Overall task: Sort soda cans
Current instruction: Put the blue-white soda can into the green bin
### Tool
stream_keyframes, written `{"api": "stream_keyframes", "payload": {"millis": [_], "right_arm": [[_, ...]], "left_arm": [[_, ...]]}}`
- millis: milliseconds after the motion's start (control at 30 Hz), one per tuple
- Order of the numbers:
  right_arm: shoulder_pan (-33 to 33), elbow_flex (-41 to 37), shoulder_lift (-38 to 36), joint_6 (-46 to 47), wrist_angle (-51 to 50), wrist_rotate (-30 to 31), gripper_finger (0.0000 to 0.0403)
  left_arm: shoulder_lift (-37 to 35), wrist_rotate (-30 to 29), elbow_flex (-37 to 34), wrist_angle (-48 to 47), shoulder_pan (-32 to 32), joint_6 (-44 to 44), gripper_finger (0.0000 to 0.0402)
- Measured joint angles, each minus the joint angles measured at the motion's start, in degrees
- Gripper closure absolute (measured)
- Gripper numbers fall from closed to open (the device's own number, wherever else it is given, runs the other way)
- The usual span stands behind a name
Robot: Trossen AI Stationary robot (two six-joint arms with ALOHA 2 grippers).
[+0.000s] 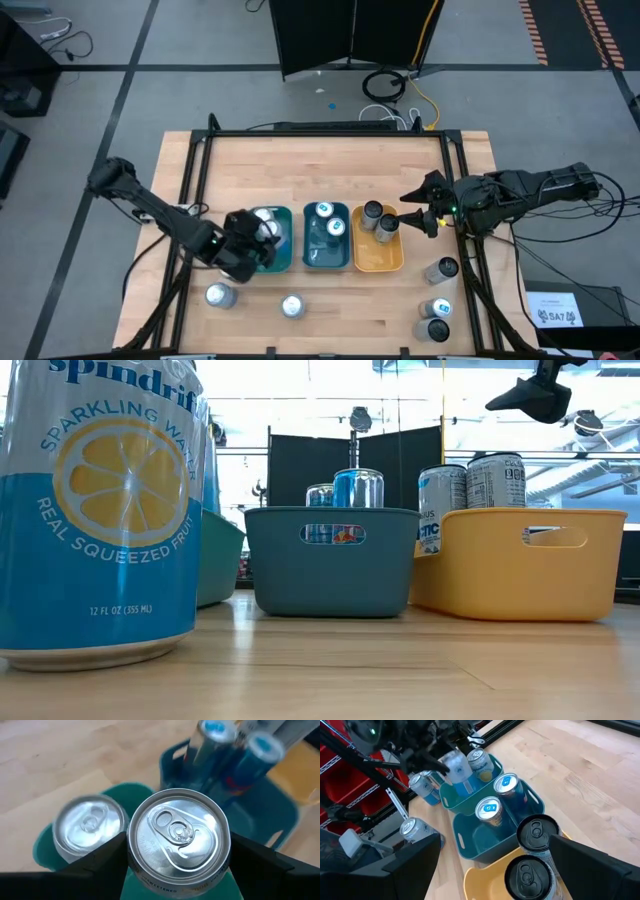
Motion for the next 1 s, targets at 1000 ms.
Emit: {"api": "stream_keyframes", "payload": {"millis": [1000], "right_arm": [[0.0, 0.0, 0.0, 0.1, 0.0, 0.1, 0.0039]], "left_arm": [[12.9, -3.6, 0.0, 3.0, 5.6, 0.6, 0.0082]]}}
